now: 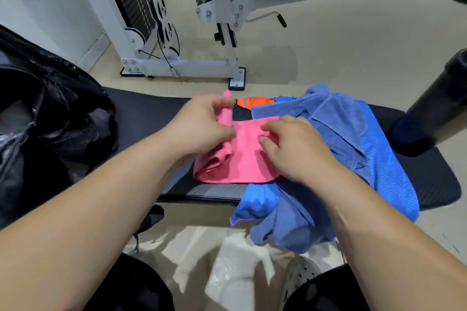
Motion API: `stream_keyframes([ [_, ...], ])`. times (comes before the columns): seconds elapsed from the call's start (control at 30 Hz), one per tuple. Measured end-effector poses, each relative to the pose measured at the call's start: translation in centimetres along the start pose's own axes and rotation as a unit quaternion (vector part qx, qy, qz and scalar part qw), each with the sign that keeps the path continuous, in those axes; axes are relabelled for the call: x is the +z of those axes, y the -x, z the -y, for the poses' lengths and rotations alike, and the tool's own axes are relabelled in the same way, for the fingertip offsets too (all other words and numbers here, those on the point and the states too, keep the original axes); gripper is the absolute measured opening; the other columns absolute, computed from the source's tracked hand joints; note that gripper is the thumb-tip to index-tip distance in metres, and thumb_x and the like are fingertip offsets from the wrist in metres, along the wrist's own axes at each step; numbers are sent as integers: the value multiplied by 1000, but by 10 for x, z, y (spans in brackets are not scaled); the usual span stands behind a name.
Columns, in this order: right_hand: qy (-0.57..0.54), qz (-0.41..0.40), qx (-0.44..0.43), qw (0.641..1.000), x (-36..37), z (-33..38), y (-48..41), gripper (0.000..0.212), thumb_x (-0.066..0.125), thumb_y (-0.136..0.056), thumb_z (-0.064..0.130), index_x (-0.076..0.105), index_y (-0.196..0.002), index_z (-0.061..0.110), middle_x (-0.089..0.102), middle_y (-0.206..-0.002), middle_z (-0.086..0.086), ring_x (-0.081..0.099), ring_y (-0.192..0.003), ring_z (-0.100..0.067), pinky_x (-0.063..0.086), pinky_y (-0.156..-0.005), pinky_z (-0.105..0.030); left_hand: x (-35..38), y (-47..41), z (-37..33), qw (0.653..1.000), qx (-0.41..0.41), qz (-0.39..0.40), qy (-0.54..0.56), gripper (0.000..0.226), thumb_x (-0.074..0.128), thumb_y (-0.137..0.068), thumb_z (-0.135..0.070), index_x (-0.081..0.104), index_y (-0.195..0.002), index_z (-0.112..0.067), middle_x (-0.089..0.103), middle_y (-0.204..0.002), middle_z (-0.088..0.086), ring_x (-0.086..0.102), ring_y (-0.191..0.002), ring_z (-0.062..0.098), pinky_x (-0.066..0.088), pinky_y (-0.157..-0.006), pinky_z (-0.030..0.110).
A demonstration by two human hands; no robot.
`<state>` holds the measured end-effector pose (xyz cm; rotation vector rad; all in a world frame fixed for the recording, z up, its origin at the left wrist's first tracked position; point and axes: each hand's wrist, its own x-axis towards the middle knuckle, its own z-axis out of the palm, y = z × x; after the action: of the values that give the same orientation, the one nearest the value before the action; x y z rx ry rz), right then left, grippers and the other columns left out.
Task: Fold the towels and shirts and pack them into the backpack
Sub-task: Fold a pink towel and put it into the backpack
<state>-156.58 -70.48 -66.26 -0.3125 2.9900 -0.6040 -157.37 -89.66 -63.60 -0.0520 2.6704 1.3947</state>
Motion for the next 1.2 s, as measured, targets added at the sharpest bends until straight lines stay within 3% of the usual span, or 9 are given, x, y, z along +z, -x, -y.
stream_keyframes([
  [0.2, -35, 63, 24, 997, -8, -20, -5, 24, 46, -95, 18, 67, -106, 22, 70, -111, -4, 60, -107, -31, 48, -80, -37, 62, -17, -17, 994, 31, 8, -108, 63, 78, -76, -13, 61, -136, -18, 64, -134, -3, 60, -121, 12, 42, -106, 25],
  [0.3, -100, 63, 53, 992, -14, -27, -10, 21, 44, -94, 14, 60, -106, 18, 66, -111, -4, 59, -106, -30, 44, -78, -36, 77, -15, -17, 996, 37, 35, -75, 59, 77, -82, -20, 59, -139, -17, 62, -138, -3, 59, -124, 11, 39, -100, 14],
  [0.4, -170, 57, 62, 982, -17, -29, -11, 39, 44, -96, 17, 56, -132, 24, 62, -131, 1, 56, -121, -23, 45, -96, -36, 81, -13, -12, 999, 26, 35, 11, 52, 61, -89, -5, 60, -136, -25, 67, -123, 0, 70, -104, 21, 52, -98, 31],
  [0.5, -175, 68, 45, 981, -18, -28, -10, 45, 48, -95, 21, 57, -138, 33, 64, -123, 8, 57, -113, -14, 45, -94, -30, 75, -8, -5, 999, 39, 0, 15, 43, 51, -89, 1, 64, -120, -26, 67, -102, -2, 64, -79, 14, 53, -85, 31],
  [0.63, -87, 70, 44, 993, -15, -26, -13, 27, 55, -92, 30, 74, -112, 28, 71, -117, 4, 62, -110, -21, 50, -95, -36, 64, -7, 12, 968, 135, -112, -182, 46, 50, -91, -39, 61, -132, -21, 60, -130, 2, 56, -117, 21, 42, -104, 35],
  [0.8, 17, 40, 66, 997, -16, -24, -13, 28, 49, -92, 36, 73, -91, 23, 71, -93, -1, 62, -88, -26, 46, -66, -32, 88, -5, 28, 924, 88, 43, -371, 74, 24, -96, -67, 11, -161, -34, -3, -170, -1, -1, -155, 30, 3, -121, 62],
  [0.93, 2, -47, 27, 999, -15, -23, -15, 33, 47, -97, 33, 67, -121, 25, 65, -119, -3, 56, -112, -29, 46, -83, -37, 106, -5, 38, 906, 73, 61, -413, 90, 10, -83, -84, -10, -159, -39, -18, -168, 0, -15, -154, 33, -10, -119, 64],
  [1.03, 0, -15, -17, 1000, -5, -24, -19, 39, 47, -98, 33, 56, -137, 30, 53, -133, -3, 44, -126, -31, 43, -101, -45, 103, -5, 39, 903, 79, 63, -417, 100, 8, -75, -89, -12, -158, -38, -16, -168, 0, -15, -154, 32, -10, -119, 63],
  [1.2, -37, 39, -23, 998, 7, -25, -25, 58, 45, -100, 50, 30, -154, 35, 38, -154, 0, 39, -139, -28, 39, -109, -49, 70, 2, 58, 885, 101, 89, -446, 98, 6, -74, -90, -11, -157, -42, -21, -167, -5, -16, -154, 27, -7, -120, 63],
])
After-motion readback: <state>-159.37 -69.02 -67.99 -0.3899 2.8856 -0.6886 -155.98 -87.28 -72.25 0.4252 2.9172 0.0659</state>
